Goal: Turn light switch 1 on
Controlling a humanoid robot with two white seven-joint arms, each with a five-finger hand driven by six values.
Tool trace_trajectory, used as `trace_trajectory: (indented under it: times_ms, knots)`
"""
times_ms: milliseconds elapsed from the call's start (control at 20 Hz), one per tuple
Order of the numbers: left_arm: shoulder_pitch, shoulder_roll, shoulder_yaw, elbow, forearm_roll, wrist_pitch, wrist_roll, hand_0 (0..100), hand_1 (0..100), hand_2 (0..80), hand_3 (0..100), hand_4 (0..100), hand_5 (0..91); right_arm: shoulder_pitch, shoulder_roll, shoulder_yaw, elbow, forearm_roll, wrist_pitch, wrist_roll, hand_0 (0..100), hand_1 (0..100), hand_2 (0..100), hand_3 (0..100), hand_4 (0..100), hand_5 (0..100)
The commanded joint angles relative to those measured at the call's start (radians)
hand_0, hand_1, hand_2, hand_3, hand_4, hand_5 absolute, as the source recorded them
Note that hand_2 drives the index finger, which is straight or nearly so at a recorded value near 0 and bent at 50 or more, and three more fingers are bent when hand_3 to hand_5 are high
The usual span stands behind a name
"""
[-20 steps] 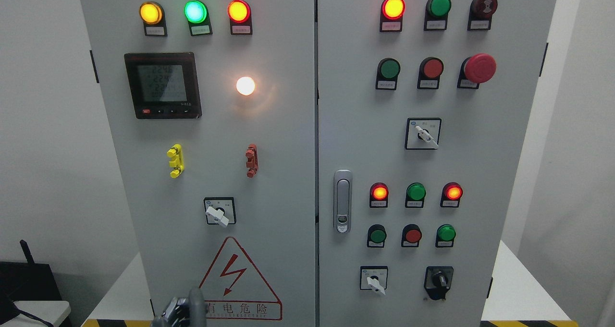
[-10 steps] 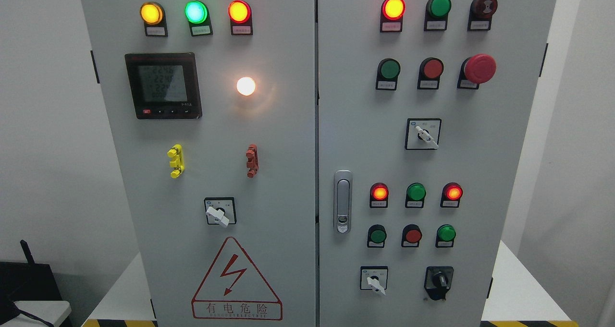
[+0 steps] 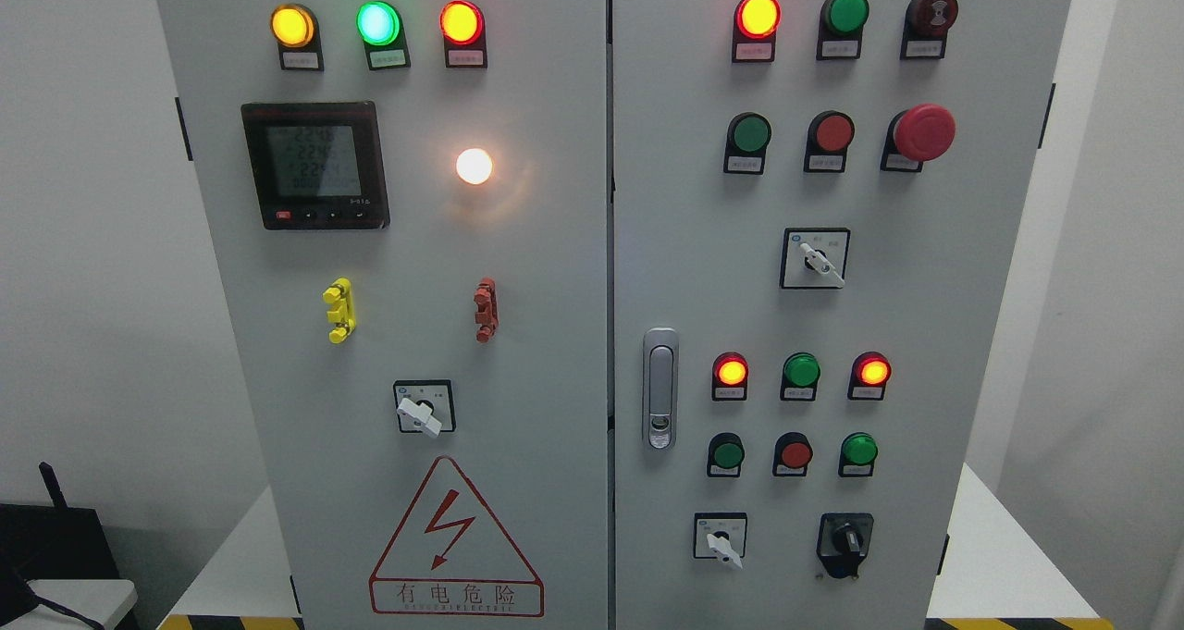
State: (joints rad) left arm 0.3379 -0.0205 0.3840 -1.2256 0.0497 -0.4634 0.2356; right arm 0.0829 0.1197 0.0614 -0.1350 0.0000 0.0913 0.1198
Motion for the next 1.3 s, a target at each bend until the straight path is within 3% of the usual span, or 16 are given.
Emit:
trace_trajectory:
  times_ms: [0, 150, 301, 401, 551, 752, 952, 1253]
  knots:
    - [0.024, 0.017, 0.224, 0.647, 0.006, -0.087, -0.059, 31, 20, 20.5, 35, 39, 17.0, 0.000, 0.000, 0.000, 0.000, -0.017, -0.001, 0.000, 12, 39, 0, 0, 0, 0]
    - [0.024, 0.022, 0.170, 0.808, -0.007, -0.080, -0.108, 35, 23, 12.2, 27, 33, 12.7, 0.000, 0.000, 0.000, 0.000, -0.017, -0.001, 0.000, 12, 39, 0, 0, 0, 0]
    - [0.020, 0.022, 0.009, 0.970, -0.007, -0.080, -0.111, 38, 16, 2.4, 18, 24, 3.9, 0.001, 0.000, 0.000, 0.000, -0.018, -0.001, 0.000, 12, 39, 0, 0, 0, 0]
    - [0.010, 0.022, -0.116, 1.050, -0.008, -0.063, -0.113, 40, 14, 0.0, 10, 18, 0.0, 0.000, 0.000, 0.000, 0.000, -0.017, -0.001, 0.000, 12, 39, 0, 0, 0, 0]
    - [-0.072, 0.010, -0.276, 1.135, -0.004, 0.102, -0.113, 41, 14, 0.0, 2, 9, 0.0, 0.000, 0.000, 0.000, 0.000, -0.017, -0.001, 0.000, 12, 39, 0, 0, 0, 0]
    - [-0.160, -0.022, -0.306, 1.135, -0.019, 0.242, -0.105, 42, 12, 0.0, 0, 2, 0.0, 0.000, 0.000, 0.000, 0.000, -0.017, -0.001, 0.000, 12, 39, 0, 0, 0, 0]
    - [-0.194, -0.029, -0.384, 1.131, -0.086, 0.368, -0.113, 43, 9, 0.0, 0, 0, 0.0, 0.000, 0.000, 0.000, 0.000, -0.018, -0.001, 0.000, 12, 39, 0, 0, 0, 0]
    - [-0.232, -0.032, -0.419, 1.143, -0.093, 0.382, -0.105, 43, 6, 0.0, 0, 0, 0.0, 0.000, 0.000, 0.000, 0.000, -0.018, -0.001, 0.000, 12, 39, 0, 0, 0, 0]
